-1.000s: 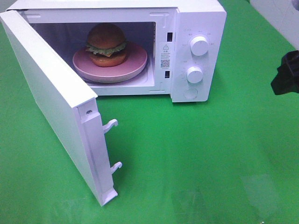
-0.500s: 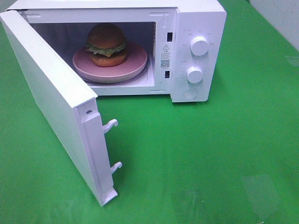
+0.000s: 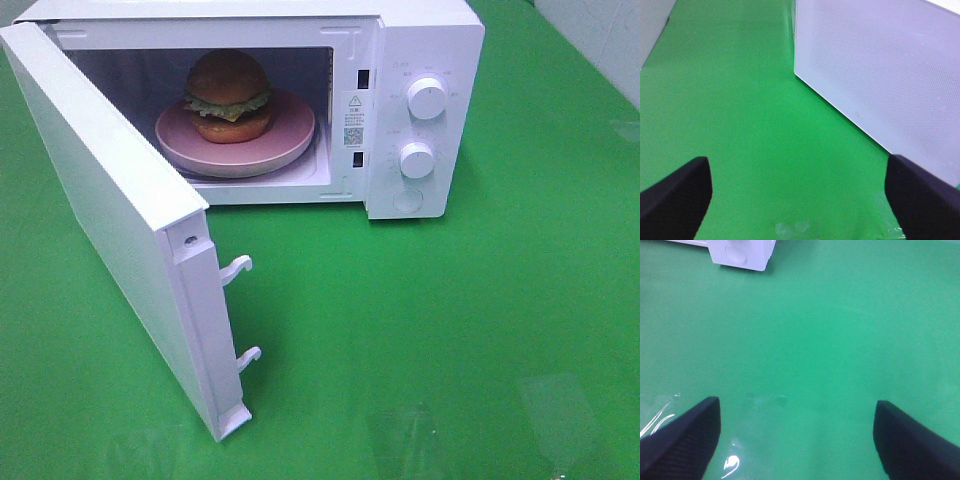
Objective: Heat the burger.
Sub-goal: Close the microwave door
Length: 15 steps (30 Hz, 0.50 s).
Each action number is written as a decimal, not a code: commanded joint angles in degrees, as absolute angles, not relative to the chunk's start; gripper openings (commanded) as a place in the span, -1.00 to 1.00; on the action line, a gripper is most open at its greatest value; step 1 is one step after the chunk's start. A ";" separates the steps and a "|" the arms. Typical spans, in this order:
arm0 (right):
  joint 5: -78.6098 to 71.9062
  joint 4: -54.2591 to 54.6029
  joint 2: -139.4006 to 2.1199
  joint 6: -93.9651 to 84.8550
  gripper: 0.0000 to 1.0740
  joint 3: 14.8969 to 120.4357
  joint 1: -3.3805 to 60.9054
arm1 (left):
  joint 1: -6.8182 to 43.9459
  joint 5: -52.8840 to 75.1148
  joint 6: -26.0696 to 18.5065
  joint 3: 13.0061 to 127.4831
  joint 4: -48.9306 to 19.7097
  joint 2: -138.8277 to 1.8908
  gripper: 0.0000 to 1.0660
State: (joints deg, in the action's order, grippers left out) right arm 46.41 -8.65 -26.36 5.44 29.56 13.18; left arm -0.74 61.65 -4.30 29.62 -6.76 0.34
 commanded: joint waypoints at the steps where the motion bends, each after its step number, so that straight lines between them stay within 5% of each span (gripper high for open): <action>1: 45.49 -8.25 -20.17 6.70 0.50 28.76 9.34 | -0.86 61.19 -4.30 29.56 -7.16 1.20 0.66; 15: 54.03 -7.33 -6.02 6.88 0.42 29.11 2.69 | -0.86 61.19 -4.30 29.56 -7.16 1.20 0.66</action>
